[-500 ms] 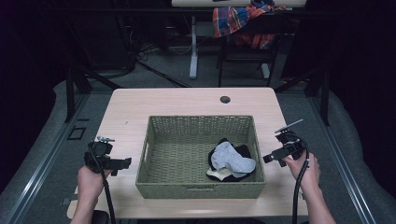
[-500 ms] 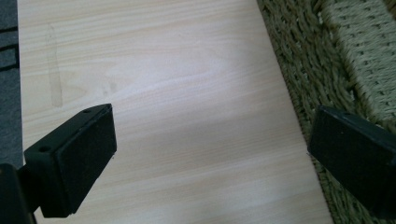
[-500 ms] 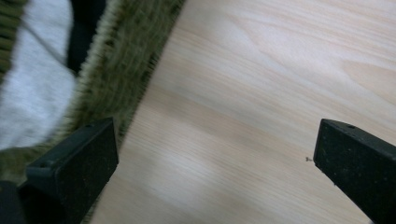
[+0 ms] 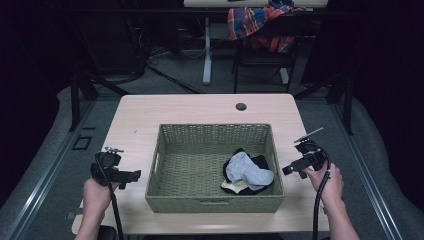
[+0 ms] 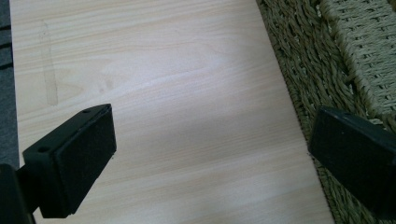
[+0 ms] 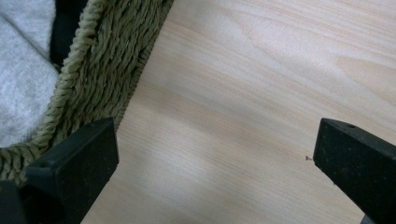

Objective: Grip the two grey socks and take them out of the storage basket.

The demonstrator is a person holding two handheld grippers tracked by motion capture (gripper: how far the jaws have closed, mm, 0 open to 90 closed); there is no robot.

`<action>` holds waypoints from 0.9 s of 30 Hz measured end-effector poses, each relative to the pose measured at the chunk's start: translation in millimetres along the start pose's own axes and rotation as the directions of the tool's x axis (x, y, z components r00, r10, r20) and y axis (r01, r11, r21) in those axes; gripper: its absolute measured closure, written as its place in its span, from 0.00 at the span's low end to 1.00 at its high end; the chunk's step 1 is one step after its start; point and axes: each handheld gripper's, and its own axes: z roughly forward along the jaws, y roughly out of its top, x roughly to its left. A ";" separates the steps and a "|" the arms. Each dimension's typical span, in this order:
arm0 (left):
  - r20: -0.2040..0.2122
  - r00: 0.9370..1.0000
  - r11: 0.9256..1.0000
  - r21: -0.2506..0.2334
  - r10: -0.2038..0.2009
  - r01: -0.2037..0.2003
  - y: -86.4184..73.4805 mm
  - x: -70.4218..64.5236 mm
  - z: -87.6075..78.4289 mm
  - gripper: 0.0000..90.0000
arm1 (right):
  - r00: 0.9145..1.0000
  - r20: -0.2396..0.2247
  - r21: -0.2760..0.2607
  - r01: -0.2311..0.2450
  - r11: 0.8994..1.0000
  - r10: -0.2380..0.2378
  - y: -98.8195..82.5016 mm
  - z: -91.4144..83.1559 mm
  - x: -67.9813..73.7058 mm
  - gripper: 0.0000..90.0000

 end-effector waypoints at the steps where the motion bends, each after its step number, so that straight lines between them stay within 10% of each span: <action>1: 0.001 1.000 1.000 0.001 0.000 0.000 0.0 0.4 0.3 0.01 | 1.000 -0.004 -0.001 0.002 1.000 -0.002 0.0 -0.3 -1.5 0.00; 27: 0.007 1.000 0.999 0.024 -0.030 0.030 -2.1 6.6 1.2 0.00 | 0.998 -0.017 -0.100 -0.066 0.993 0.065 37.8 -11.0 -17.0 0.00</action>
